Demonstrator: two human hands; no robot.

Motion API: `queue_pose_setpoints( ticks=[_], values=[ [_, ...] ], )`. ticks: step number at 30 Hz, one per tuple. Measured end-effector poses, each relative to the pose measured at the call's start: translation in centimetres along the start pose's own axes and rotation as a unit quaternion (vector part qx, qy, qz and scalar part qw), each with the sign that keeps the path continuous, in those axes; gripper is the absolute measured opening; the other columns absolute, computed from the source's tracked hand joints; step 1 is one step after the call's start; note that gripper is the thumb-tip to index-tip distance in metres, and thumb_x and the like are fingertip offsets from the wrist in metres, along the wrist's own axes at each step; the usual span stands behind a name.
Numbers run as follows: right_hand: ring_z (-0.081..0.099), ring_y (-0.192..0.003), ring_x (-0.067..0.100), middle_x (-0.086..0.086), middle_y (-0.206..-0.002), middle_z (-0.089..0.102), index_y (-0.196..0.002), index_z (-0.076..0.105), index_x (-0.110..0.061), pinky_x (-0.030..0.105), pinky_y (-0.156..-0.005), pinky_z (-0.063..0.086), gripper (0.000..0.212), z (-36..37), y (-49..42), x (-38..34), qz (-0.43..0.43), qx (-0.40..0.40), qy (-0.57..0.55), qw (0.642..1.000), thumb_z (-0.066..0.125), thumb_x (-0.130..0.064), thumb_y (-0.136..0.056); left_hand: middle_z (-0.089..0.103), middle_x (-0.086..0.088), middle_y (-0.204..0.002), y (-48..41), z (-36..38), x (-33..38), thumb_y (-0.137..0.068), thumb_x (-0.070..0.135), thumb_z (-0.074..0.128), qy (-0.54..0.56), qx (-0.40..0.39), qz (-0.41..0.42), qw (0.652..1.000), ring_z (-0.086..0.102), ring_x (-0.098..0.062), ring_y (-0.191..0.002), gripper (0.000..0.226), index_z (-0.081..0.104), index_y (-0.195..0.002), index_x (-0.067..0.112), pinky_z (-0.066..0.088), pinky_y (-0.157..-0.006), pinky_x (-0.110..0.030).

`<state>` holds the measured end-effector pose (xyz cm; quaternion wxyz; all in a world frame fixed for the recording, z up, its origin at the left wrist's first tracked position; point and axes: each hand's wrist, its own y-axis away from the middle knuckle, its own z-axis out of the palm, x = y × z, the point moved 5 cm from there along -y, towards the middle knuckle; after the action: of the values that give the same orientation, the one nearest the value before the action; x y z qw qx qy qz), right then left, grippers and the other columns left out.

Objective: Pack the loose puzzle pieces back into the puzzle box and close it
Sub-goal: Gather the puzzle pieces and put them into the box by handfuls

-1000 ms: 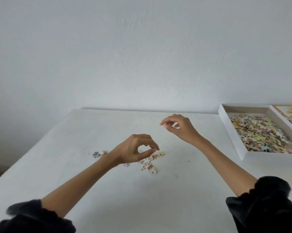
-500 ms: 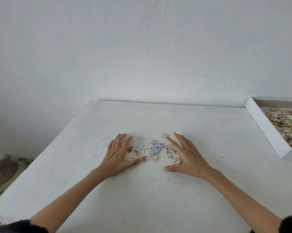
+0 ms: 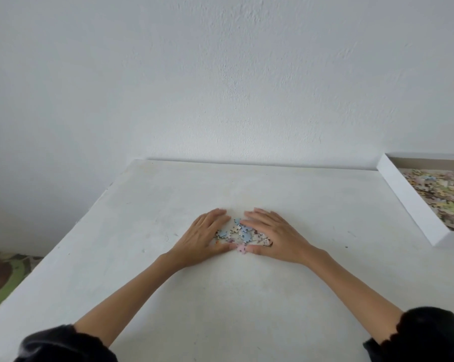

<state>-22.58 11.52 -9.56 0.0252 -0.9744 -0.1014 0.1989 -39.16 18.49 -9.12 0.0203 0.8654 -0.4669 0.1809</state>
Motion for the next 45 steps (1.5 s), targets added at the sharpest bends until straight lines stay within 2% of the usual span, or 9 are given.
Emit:
queue_pose_setpoints(
  ticks=[5, 10, 15, 19, 22, 27, 32, 38, 45],
  values=[
    [0.036, -0.12, 0.005, -0.008, -0.128, 0.043, -0.124, 0.05, -0.029, 0.029, -0.102, 0.036, 0.055, -0.8, 0.4, 0.2, 0.016, 0.078, -0.054, 0.995, 0.045, -0.057, -0.077, 0.042, 0.007, -0.133, 0.2, -0.2, -0.3, -0.084, 0.067, 0.024, 0.047, 0.04, 0.0, 0.998, 0.036, -0.006, -0.123, 0.066, 0.046, -0.127, 0.023, 0.029, -0.106, -0.029],
    [0.011, -0.141, 0.012, -0.007, -0.152, 0.019, -0.142, 0.022, -0.033, 0.033, -0.115, 0.012, 0.093, -0.3, 0.1, 0.3, 0.038, 0.021, -0.006, 0.999, 0.028, -0.085, -0.065, 0.03, 0.007, -0.145, -0.1, -0.5, 0.5, -0.072, 0.074, 0.037, 0.056, 0.005, -0.008, 0.998, 0.027, -0.008, -0.132, 0.087, 0.024, -0.142, 0.023, 0.015, -0.109, -0.021],
    [0.006, -0.142, 0.009, -0.008, -0.154, 0.015, -0.146, 0.006, -0.028, 0.024, -0.112, 0.002, 0.105, -0.6, 0.7, 0.4, 0.048, -0.01, -0.011, 0.999, 0.044, -0.08, -0.062, 0.017, 0.003, -0.153, -1.5, 0.5, 1.4, -0.062, 0.079, 0.041, -0.001, -0.009, -0.001, 1.0, 0.015, -0.011, -0.14, 0.106, 0.018, -0.146, 0.018, 0.005, -0.111, -0.02],
    [0.018, -0.134, 0.008, -0.009, -0.146, 0.029, -0.139, 0.031, -0.028, 0.021, -0.107, 0.013, 0.086, -0.6, 0.9, 0.6, 0.023, 0.019, 0.021, 0.999, 0.031, -0.077, -0.069, 0.038, 0.003, -0.138, -2.0, 0.5, 0.9, -0.068, 0.078, 0.036, 0.054, 0.023, 0.003, 0.998, 0.034, -0.011, -0.128, 0.082, 0.047, -0.129, 0.023, 0.022, -0.106, -0.022],
    [0.034, -0.103, 0.01, -0.004, -0.114, 0.044, -0.117, 0.052, -0.024, 0.022, -0.088, 0.031, 0.059, -0.7, 1.0, 0.8, 0.019, 0.075, 0.006, 0.997, 0.041, -0.067, -0.077, 0.048, 0.011, -0.106, -1.9, 0.3, 0.5, -0.074, 0.073, 0.041, 0.072, 0.061, 0.019, 0.995, 0.042, -0.006, -0.1, 0.058, 0.056, -0.104, 0.026, 0.037, -0.088, -0.022],
    [0.046, -0.069, 0.014, -0.001, -0.091, 0.048, -0.096, 0.05, -0.015, 0.024, -0.06, 0.035, 0.018, -1.0, 1.3, -0.4, -0.016, 0.101, 0.018, 0.995, 0.048, -0.031, -0.089, 0.049, 0.014, -0.089, -1.7, -0.1, 1.6, -0.086, 0.055, 0.045, 0.029, 0.056, 0.056, 0.996, 0.042, -0.002, -0.078, 0.038, 0.052, -0.093, 0.019, 0.041, -0.065, -0.021],
    [0.04, -0.052, 0.017, -0.002, -0.079, 0.06, -0.093, 0.049, -0.012, 0.026, -0.053, 0.036, 0.016, -1.3, 1.4, -1.0, -0.021, 0.13, 0.035, 0.991, 0.042, -0.026, -0.092, 0.06, 0.002, -0.081, -1.5, -0.3, 1.9, -0.089, 0.052, 0.018, -0.037, 0.064, 0.049, 0.996, 0.048, -0.014, -0.067, 0.047, 0.047, -0.099, 0.016, 0.048, -0.06, -0.039],
    [0.038, -0.047, 0.013, -0.01, -0.059, 0.051, -0.093, 0.056, -0.013, 0.02, -0.049, 0.033, 0.01, -2.1, 1.8, -0.8, 0.014, 0.156, -0.048, 0.986, 0.053, -0.023, -0.091, 0.064, 0.001, -0.077, -1.3, -0.7, 2.3, -0.09, 0.05, 0.02, -0.003, 0.07, 0.057, 0.996, 0.049, -0.02, -0.058, 0.032, 0.038, -0.098, 0.025, 0.044, -0.054, -0.032],
    [0.039, -0.05, 0.02, 0.012, -0.064, 0.056, -0.09, 0.055, -0.02, 0.031, -0.051, 0.035, 0.007, -4.9, 1.9, -0.4, 0.008, 0.166, -0.142, 0.976, 0.053, -0.027, -0.091, 0.048, 0.006, -0.061, -2.3, -2.3, 4.2, -0.091, 0.047, 0.03, 0.013, 0.092, 0.093, 0.991, 0.037, -0.014, -0.049, 0.027, 0.041, -0.093, 0.023, 0.032, -0.046, -0.02]
  ],
)
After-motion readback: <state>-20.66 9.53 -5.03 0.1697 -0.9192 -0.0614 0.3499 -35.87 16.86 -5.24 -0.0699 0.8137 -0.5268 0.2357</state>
